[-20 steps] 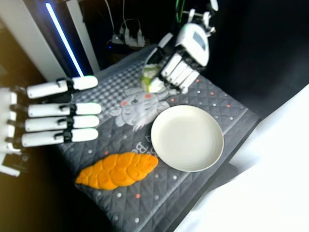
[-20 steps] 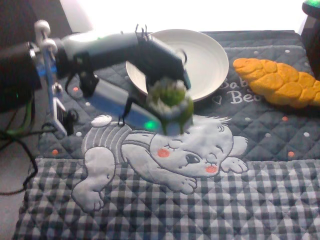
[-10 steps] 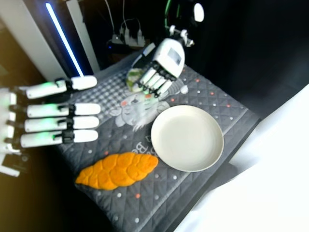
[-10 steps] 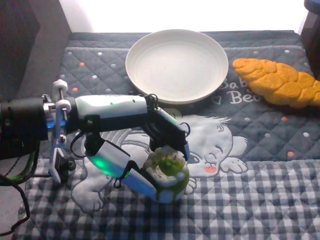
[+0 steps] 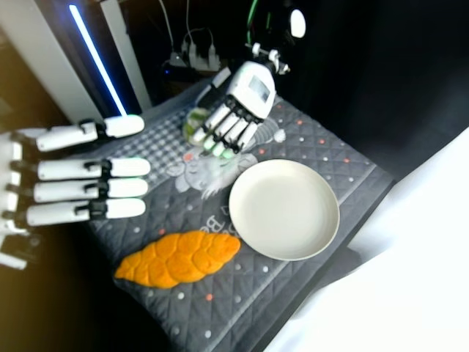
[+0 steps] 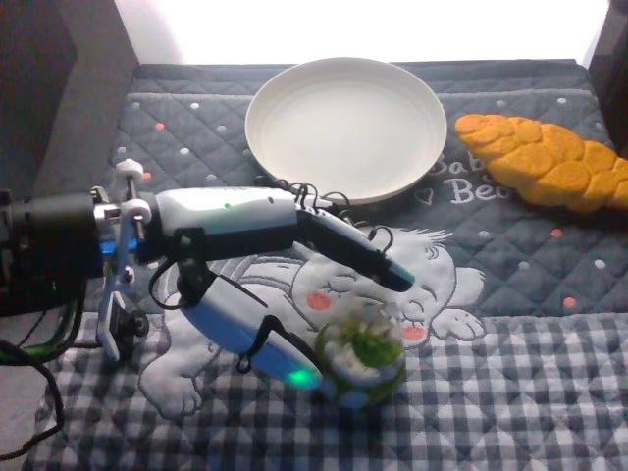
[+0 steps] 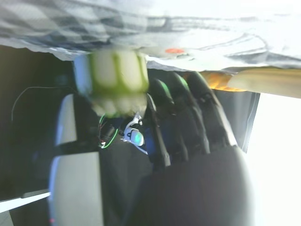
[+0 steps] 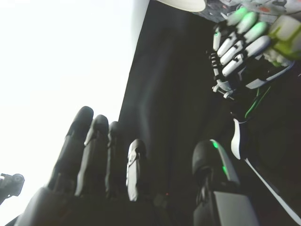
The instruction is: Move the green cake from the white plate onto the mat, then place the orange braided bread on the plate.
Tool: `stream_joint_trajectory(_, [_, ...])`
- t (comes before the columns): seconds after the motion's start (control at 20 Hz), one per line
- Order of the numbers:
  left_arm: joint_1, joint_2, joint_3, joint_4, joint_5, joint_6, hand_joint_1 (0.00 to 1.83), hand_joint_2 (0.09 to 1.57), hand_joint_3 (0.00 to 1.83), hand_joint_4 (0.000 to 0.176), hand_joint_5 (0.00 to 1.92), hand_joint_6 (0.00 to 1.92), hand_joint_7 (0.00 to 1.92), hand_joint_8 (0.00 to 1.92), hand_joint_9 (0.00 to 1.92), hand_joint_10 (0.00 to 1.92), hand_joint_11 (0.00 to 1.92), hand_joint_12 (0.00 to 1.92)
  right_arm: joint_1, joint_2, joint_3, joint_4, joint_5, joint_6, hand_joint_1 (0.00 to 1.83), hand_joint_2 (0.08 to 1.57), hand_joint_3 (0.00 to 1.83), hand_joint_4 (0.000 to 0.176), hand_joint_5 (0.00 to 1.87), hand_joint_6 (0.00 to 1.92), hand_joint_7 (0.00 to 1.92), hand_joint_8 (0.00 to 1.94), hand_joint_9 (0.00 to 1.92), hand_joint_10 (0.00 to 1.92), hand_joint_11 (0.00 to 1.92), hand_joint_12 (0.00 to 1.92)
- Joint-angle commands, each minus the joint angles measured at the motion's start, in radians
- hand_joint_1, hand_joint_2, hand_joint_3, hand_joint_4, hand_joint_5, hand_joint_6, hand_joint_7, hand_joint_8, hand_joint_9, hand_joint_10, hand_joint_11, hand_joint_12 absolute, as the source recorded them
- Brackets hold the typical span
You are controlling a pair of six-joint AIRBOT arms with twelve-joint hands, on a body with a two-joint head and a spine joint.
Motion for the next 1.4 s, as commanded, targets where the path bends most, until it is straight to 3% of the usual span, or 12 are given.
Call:
stream_joint_trajectory(0.0, [-0.005,-0.012,-0.008,-0.031,-0.088,-0.022,0.87,0.86,0.00,0.130,0.47,0.00,0.48,0.00,0.41,0.00,0.00,0.92,0.008,0.014,0.016,0.071,0.069,0.003,0.65,1.19,0.00,0.153,0.08,0.00,0.21,0.00,0.20,0.01,0.02,0.48])
stream_joint_trajectory(0.05, [-0.009,-0.014,-0.012,-0.024,-0.095,-0.023,0.87,0.84,0.00,0.133,0.49,0.00,0.51,0.00,0.45,0.00,0.00,0.99,0.008,0.014,0.025,0.079,0.048,0.003,0.66,1.19,0.00,0.149,0.09,0.00,0.23,0.00,0.17,0.00,0.00,0.50])
stream_joint_trajectory(0.1, [-0.018,-0.015,-0.021,-0.009,-0.106,-0.027,0.89,0.84,0.00,0.093,0.64,0.01,0.58,0.00,0.51,0.01,0.05,1.12,0.009,0.014,0.037,0.092,0.018,0.003,0.69,1.17,0.00,0.152,0.09,0.00,0.22,0.00,0.16,0.00,0.00,0.46])
stream_joint_trajectory(0.25, [-0.034,-0.020,-0.034,0.010,-0.125,-0.027,0.92,0.85,0.00,0.063,0.67,0.01,0.58,0.01,0.52,0.00,0.04,1.17,0.013,0.013,0.054,0.109,-0.022,0.003,0.58,1.14,0.00,0.175,0.09,0.00,0.26,0.01,0.19,0.01,0.00,0.43])
stream_joint_trajectory(0.4, [-0.048,-0.031,-0.039,0.029,-0.141,-0.027,0.90,0.93,0.01,0.046,0.49,0.00,0.52,0.00,0.41,0.00,0.00,1.15,0.045,0.004,0.084,0.111,-0.105,0.002,0.60,1.08,0.00,0.176,0.12,0.00,0.15,0.00,0.06,0.00,0.00,0.17])
stream_joint_trajectory(0.55, [-0.027,0.026,-0.086,0.003,-0.168,-0.007,0.75,1.04,0.01,0.050,0.37,0.00,0.47,0.00,0.48,0.01,0.01,1.34,0.353,-0.105,0.150,-0.153,-0.411,0.000,0.58,0.97,0.00,0.176,0.17,0.00,0.18,0.00,0.07,0.00,0.04,0.13])
stream_joint_trajectory(0.6, [-0.013,0.052,-0.109,-0.019,-0.179,0.015,0.74,1.12,0.01,0.007,0.44,0.01,0.50,0.01,0.48,0.01,0.00,1.38,0.425,-0.142,0.161,-0.230,-0.483,0.000,0.57,0.89,0.00,0.176,0.18,0.00,0.20,0.00,0.10,0.01,0.07,0.12])
stream_joint_trajectory(0.8, [-0.025,0.070,-0.127,-0.022,-0.177,0.029,0.82,1.19,0.00,0.000,0.54,0.01,0.41,0.00,0.46,0.00,0.00,1.50,0.440,-0.167,0.168,-0.273,-0.542,0.001,0.65,0.76,0.00,0.176,0.19,0.00,0.23,0.01,0.15,0.01,0.17,0.16])
stream_joint_trajectory(0.85, [-0.025,0.071,-0.127,-0.023,-0.181,0.030,0.85,1.19,0.00,0.000,0.58,0.00,0.39,0.00,0.41,0.00,0.00,1.53,0.440,-0.171,0.174,-0.278,-0.555,0.001,0.64,0.65,0.00,0.156,0.18,0.00,0.30,0.00,0.26,0.01,0.24,0.33])
stream_joint_trajectory(1.1, [-0.029,0.072,-0.131,-0.027,-0.191,0.039,0.79,1.20,0.00,0.000,0.53,0.01,0.46,0.00,0.52,0.07,0.00,1.54,0.440,-0.195,0.203,-0.279,-0.615,0.001,0.65,0.62,0.00,0.141,0.19,0.00,0.27,0.00,0.26,0.00,0.00,0.97])
stream_joint_trajectory(1.25, [-0.029,0.073,-0.131,-0.028,-0.191,0.040,0.79,1.19,0.00,0.000,0.55,0.01,0.45,0.00,0.49,0.04,0.00,1.57,0.440,-0.217,0.225,-0.279,-0.651,0.001,0.68,0.64,0.00,0.119,0.19,0.00,0.29,0.00,0.27,0.01,0.00,1.01])
stream_joint_trajectory(1.35, [-0.029,0.075,-0.132,-0.031,-0.193,0.041,0.80,1.19,0.00,0.000,0.52,0.00,0.44,0.01,0.54,0.06,0.00,1.72,0.440,-0.229,0.237,-0.278,-0.672,0.001,0.70,0.65,0.00,0.150,0.19,0.00,0.28,0.00,0.22,0.00,0.00,0.78])
